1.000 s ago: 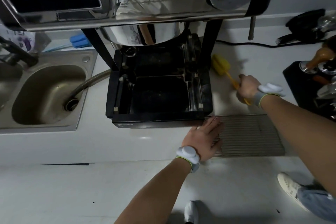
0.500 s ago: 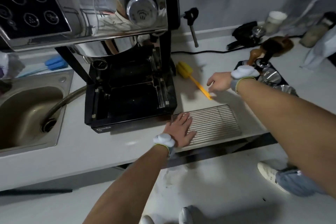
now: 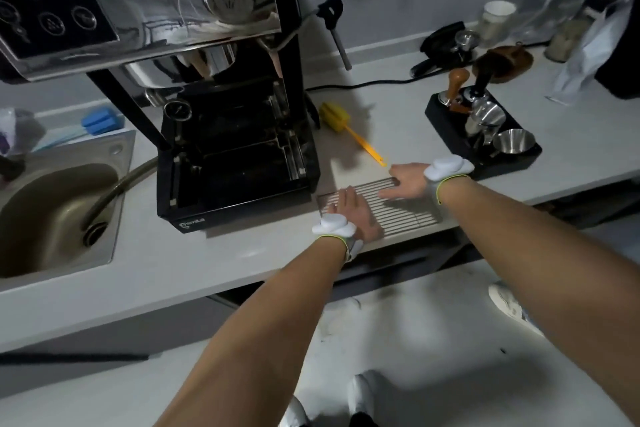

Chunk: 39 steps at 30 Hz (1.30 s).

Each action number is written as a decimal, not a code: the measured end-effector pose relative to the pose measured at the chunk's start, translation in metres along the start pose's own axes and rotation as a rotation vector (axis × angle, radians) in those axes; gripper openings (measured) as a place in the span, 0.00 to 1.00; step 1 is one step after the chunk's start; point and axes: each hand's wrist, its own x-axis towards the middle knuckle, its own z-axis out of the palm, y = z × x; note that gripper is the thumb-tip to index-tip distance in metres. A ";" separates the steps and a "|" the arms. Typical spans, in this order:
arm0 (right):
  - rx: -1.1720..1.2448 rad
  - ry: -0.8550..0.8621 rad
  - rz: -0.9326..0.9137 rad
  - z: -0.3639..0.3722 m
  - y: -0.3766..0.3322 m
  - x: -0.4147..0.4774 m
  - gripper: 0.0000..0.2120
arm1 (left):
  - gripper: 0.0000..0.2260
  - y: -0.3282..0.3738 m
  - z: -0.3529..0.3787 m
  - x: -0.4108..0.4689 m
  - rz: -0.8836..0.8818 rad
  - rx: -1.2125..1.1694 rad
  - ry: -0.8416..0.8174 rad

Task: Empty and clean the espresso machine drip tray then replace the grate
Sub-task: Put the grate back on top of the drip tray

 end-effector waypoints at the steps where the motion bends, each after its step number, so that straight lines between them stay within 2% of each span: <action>1: -0.021 -0.012 -0.019 0.012 0.002 -0.002 0.37 | 0.41 -0.003 0.004 -0.003 0.008 -0.009 -0.002; 4: -0.065 -0.145 -0.037 0.070 0.007 -0.013 0.54 | 0.47 -0.019 0.043 -0.019 0.053 0.066 -0.056; 6: -0.096 -0.059 -0.033 0.104 0.009 -0.021 0.59 | 0.49 -0.027 0.061 -0.029 0.099 0.154 0.015; 8: -0.147 0.085 -0.009 0.123 0.007 -0.025 0.56 | 0.48 -0.026 0.065 -0.036 0.107 0.168 0.069; 11: -0.252 0.312 0.023 0.138 -0.001 -0.030 0.43 | 0.42 -0.019 0.061 -0.044 0.084 0.180 0.156; 15: -0.342 0.316 0.022 0.137 -0.009 -0.036 0.40 | 0.35 -0.015 0.046 -0.054 0.097 0.235 0.220; 18: -0.301 0.291 -0.002 0.107 -0.012 -0.049 0.31 | 0.26 -0.011 0.019 -0.058 0.100 0.259 0.197; 20: -0.282 0.211 -0.008 0.082 -0.016 -0.054 0.22 | 0.20 -0.010 -0.004 -0.054 0.079 0.246 0.124; 24: -0.262 -0.140 0.000 0.025 -0.028 -0.067 0.13 | 0.15 0.001 -0.059 -0.047 0.107 0.275 -0.119; 25: -0.243 -0.184 0.019 0.013 -0.028 -0.071 0.10 | 0.14 0.003 -0.071 -0.045 0.119 0.291 -0.186; 28: -0.270 -0.195 0.059 -0.024 -0.029 -0.092 0.10 | 0.11 0.010 -0.098 -0.041 0.175 0.255 -0.296; 30: -0.374 -0.211 0.073 -0.054 -0.034 -0.103 0.17 | 0.14 0.010 -0.122 -0.041 0.213 0.218 -0.291; 32: -0.440 -0.199 0.068 -0.080 -0.038 -0.108 0.18 | 0.16 0.009 -0.142 -0.037 0.234 0.158 -0.246; 36: -0.284 -0.120 0.083 -0.132 -0.063 -0.116 0.21 | 0.08 -0.016 -0.191 -0.046 0.222 0.190 -0.085; 39: -0.258 0.018 0.055 -0.153 -0.092 -0.114 0.18 | 0.06 -0.041 -0.223 -0.060 0.187 0.235 -0.001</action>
